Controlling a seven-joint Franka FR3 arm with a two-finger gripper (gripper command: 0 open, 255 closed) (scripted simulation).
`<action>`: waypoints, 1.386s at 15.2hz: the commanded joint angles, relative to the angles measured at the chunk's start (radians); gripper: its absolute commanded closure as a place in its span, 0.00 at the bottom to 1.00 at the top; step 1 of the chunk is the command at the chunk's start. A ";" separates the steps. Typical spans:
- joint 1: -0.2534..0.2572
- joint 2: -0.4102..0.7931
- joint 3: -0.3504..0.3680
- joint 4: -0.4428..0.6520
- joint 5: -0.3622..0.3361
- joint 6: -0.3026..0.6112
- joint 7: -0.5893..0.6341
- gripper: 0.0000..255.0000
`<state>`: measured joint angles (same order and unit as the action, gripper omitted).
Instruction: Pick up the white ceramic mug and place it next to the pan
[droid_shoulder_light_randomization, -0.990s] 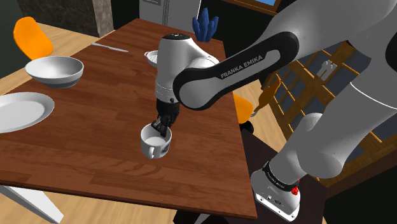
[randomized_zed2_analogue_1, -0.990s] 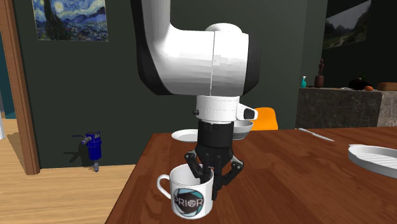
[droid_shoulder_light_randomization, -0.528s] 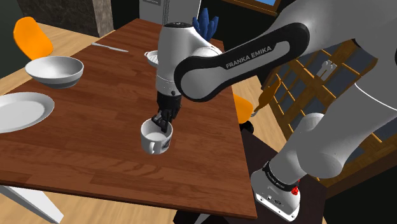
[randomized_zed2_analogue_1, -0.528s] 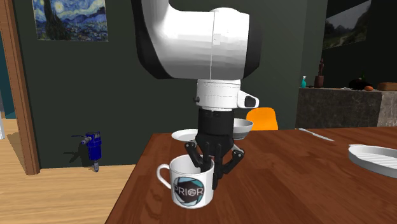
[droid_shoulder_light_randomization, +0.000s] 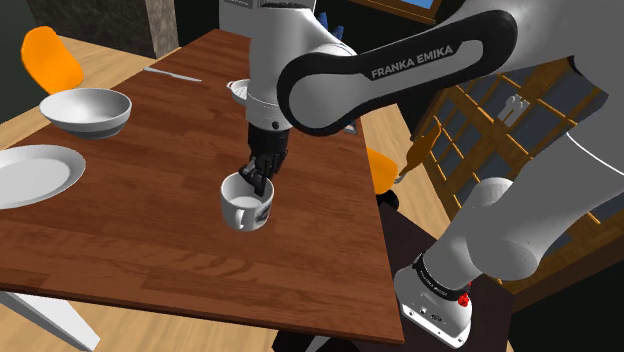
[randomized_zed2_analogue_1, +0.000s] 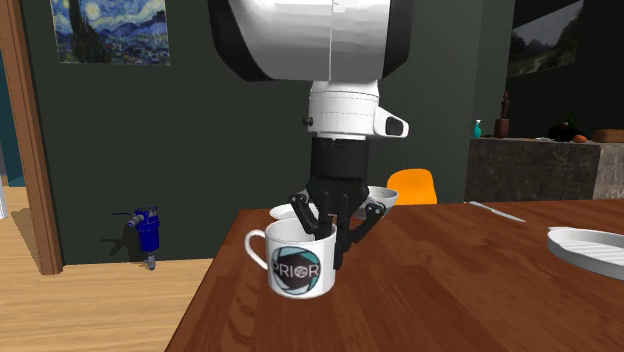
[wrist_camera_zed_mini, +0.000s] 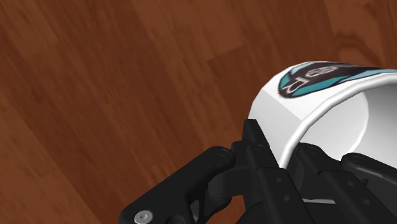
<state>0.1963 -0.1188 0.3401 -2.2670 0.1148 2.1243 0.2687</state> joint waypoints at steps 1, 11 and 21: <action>0.000 -0.012 -0.001 0.015 0.003 -0.028 -0.001 1.00; -0.002 -0.060 -0.011 0.106 0.010 -0.164 -0.003 1.00; -0.068 -0.030 -0.096 0.183 -0.021 -0.224 -0.134 1.00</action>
<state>0.1403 -0.1565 0.2586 -2.0917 0.0995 1.9026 0.1589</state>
